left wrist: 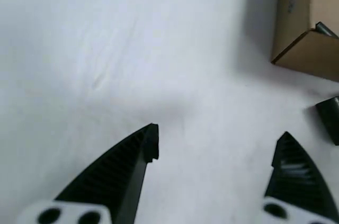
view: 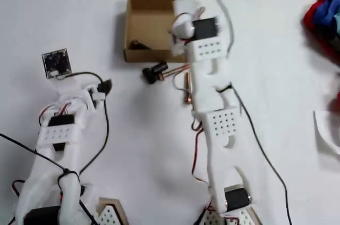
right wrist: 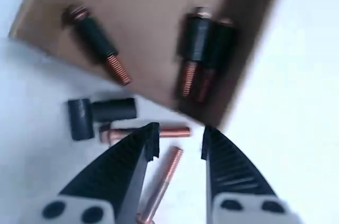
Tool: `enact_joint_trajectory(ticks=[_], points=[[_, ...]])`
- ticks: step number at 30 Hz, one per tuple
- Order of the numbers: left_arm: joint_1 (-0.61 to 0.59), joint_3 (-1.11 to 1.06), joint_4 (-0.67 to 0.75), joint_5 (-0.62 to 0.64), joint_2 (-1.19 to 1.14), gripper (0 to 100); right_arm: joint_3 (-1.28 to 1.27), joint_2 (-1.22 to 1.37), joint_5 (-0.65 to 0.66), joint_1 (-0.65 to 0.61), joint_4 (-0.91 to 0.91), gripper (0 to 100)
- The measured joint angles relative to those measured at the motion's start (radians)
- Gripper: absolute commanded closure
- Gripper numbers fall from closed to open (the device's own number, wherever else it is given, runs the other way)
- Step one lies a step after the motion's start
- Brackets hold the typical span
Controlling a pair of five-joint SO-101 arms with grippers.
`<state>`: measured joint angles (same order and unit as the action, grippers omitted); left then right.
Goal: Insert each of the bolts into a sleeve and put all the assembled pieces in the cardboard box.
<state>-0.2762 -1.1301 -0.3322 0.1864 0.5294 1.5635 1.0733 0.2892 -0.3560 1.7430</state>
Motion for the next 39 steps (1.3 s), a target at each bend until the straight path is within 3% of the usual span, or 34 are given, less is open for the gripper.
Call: enact_joint_trajectory(ticks=[7,13,34,38,39], points=[[-0.092,0.000,0.000,0.000,0.000,65,-0.127,0.002,0.075,-0.152,0.000,88.0],[-0.192,0.000,0.000,0.107,0.000,65,-0.141,0.043,0.075,-0.195,0.000,88.0],[-0.196,0.000,0.000,0.126,0.000,65,-0.140,0.224,0.080,-0.206,-0.166,88.0],[-0.198,0.000,0.000,0.126,0.000,65,-0.140,0.224,0.080,-0.204,-0.167,99.1],[-0.198,0.000,0.000,0.126,0.000,65,-0.140,0.224,0.080,-0.199,-0.166,96.7]])
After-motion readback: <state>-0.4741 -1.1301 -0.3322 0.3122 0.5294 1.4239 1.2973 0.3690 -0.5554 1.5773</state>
